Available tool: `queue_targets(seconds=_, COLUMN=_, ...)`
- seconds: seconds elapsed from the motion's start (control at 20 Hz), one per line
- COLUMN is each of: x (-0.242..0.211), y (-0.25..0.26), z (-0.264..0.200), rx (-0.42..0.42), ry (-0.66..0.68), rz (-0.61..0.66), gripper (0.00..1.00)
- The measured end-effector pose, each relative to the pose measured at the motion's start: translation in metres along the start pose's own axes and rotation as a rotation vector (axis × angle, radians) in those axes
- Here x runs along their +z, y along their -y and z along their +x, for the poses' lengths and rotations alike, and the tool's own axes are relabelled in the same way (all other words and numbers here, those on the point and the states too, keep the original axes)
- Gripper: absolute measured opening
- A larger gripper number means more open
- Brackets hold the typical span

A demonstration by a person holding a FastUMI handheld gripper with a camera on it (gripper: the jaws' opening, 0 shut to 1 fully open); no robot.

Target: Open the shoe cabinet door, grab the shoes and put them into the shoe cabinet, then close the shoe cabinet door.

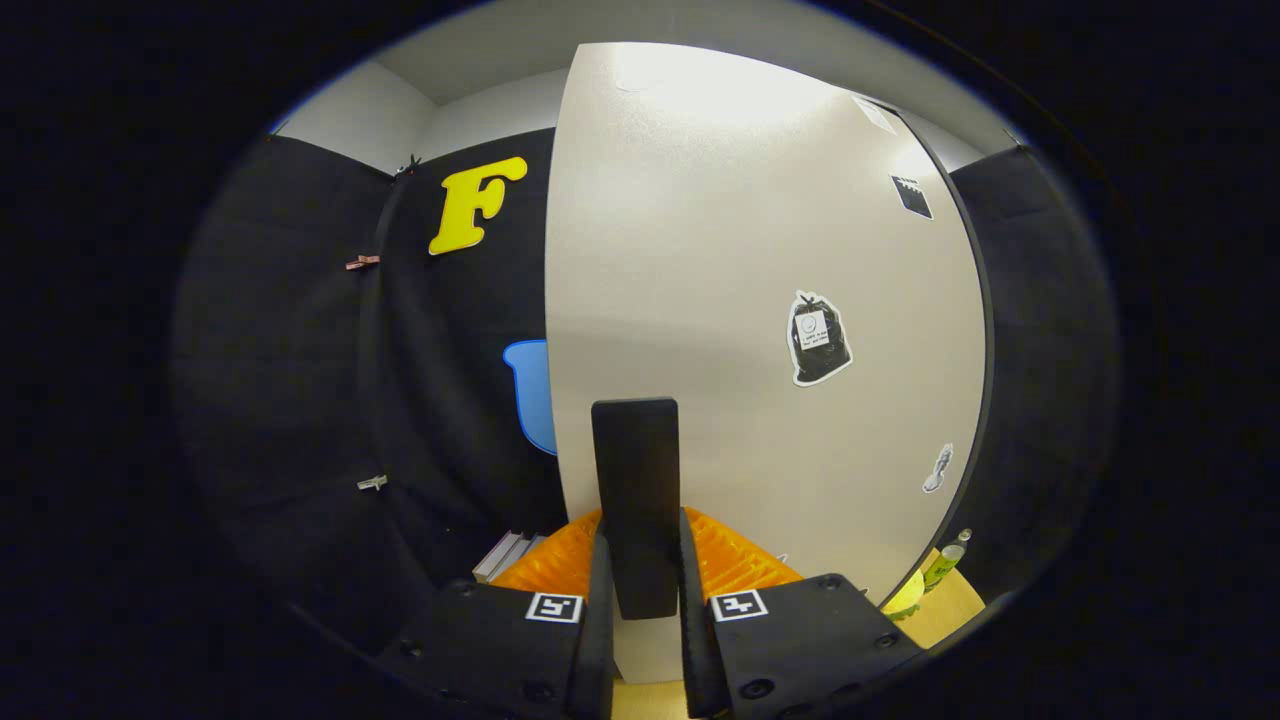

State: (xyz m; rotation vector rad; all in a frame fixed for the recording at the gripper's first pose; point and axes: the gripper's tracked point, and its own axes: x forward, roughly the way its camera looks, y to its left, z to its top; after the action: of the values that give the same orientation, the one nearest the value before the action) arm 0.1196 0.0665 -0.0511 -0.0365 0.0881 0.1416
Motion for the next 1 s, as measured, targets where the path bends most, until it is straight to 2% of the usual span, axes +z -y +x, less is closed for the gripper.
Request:
queue_targets(seconds=0.55, x=-0.002, y=0.039, z=-0.099, rx=0.175, ry=-0.036, rz=0.006, gripper=0.32)
queue_targets(seconds=1.0, x=0.001, y=0.099, z=-0.170, rx=0.240, ry=-0.037, rz=-0.008, gripper=0.31)
